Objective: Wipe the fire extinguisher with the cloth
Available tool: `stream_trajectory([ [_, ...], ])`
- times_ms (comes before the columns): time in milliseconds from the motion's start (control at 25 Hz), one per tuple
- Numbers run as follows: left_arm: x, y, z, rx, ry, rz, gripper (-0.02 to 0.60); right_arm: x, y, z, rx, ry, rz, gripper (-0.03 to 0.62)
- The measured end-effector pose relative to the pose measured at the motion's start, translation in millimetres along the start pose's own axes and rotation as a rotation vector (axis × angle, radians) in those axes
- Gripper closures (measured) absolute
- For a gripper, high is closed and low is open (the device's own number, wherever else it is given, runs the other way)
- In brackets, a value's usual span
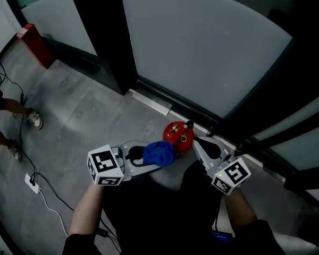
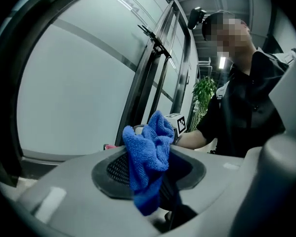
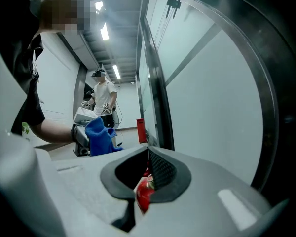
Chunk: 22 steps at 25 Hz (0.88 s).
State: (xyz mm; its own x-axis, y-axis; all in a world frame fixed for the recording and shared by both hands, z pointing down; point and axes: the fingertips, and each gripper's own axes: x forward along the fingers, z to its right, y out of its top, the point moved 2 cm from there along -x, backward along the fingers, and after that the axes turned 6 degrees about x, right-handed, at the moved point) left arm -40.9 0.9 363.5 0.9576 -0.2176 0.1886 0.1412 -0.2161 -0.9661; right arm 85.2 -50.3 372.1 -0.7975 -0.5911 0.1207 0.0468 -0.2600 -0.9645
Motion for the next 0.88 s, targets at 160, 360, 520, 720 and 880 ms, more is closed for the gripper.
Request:
stream_trajectory([
  [160,-42,3,-28,-0.115,0.192,0.198,0.407,2,1,5,0.008,0.002,0.021,0.589],
  [360,-70,-3,-98,-0.232,0.457,0.357,0.407,2,-1,10,0.047,-0.007,0.044,0.589],
  [520,-25,-5,-128,-0.254,0.399,0.343,0.407,-4,-5,1,0.039,-0.015,0.038,0.589],
  [720,37,-9,-154,-0.284,0.269,0.275,0.407,-21,-5,-8,0.031,-0.066,0.048,0.589],
  [880,59,-39,-160,-0.332,0.231,0.161,0.407,-39,-5,-6,0.037,-0.124,0.06,0.589],
])
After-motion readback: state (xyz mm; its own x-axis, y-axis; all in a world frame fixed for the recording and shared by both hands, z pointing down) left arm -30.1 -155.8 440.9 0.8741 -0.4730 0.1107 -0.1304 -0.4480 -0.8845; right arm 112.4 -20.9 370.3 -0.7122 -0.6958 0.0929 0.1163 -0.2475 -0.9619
